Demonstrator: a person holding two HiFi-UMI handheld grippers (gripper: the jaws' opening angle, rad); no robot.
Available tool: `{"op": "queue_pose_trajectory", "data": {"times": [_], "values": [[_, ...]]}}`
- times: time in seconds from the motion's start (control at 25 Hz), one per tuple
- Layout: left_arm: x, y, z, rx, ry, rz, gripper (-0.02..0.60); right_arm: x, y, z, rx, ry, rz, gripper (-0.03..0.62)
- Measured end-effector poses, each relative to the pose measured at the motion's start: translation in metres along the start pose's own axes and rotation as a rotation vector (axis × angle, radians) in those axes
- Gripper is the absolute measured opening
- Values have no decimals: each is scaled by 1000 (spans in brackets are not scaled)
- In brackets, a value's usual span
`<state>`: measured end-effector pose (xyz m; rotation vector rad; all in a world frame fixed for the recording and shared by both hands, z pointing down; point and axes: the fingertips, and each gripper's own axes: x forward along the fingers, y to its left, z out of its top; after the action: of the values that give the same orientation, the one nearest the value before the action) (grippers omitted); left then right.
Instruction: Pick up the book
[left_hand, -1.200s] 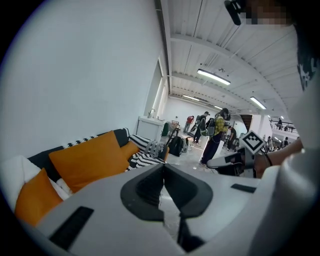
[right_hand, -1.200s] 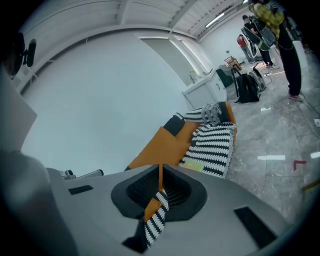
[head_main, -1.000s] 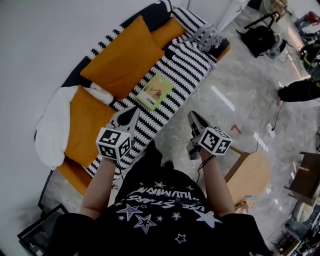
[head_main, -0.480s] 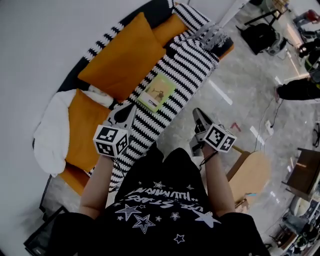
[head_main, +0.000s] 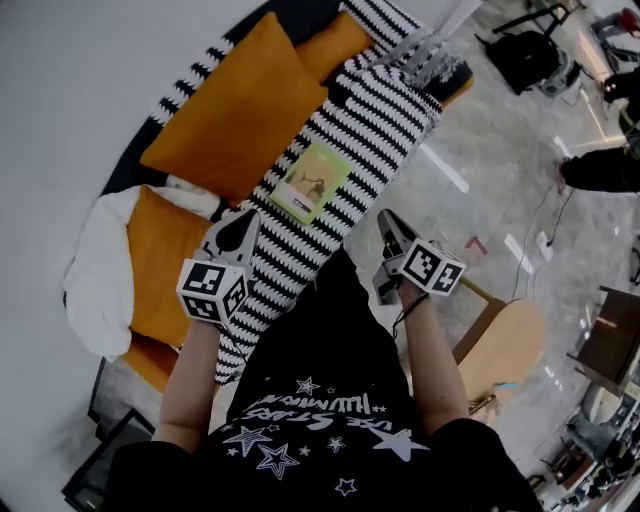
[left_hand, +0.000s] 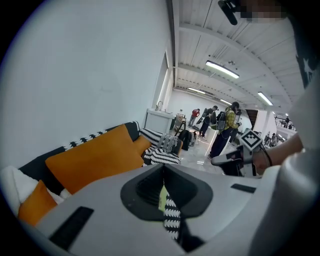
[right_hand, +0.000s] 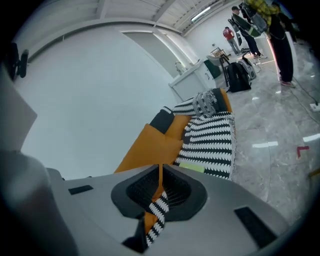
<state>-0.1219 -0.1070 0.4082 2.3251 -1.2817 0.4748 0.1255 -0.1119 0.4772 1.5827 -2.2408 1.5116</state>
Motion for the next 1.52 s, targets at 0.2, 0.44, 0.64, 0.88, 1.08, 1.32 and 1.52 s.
{"op": "queue_pose_trajectory", "data": {"times": [0.2,0.44,0.64,0.88,1.08,1.32,1.52], "values": [[29,12,-9,1,29,14,8,41,-18,-3,-11,29,25,37],[62,32,-26,-18,56,39,8,85,-32,-5,1,38,73,38],[87,42,-40,-26,69,58,8,111,-49,-17,38,56,79,38],[114,54,-75,-33,109,62,8,145,-80,-49,77,104,59,38],[130,60,-100,-41,141,56,8,172,-93,-69,94,138,81,50],[146,66,-112,-61,180,58,8,201,-108,-90,145,222,84,206],[155,61,-133,-70,212,32,8,227,-130,-121,201,293,91,249]]}}
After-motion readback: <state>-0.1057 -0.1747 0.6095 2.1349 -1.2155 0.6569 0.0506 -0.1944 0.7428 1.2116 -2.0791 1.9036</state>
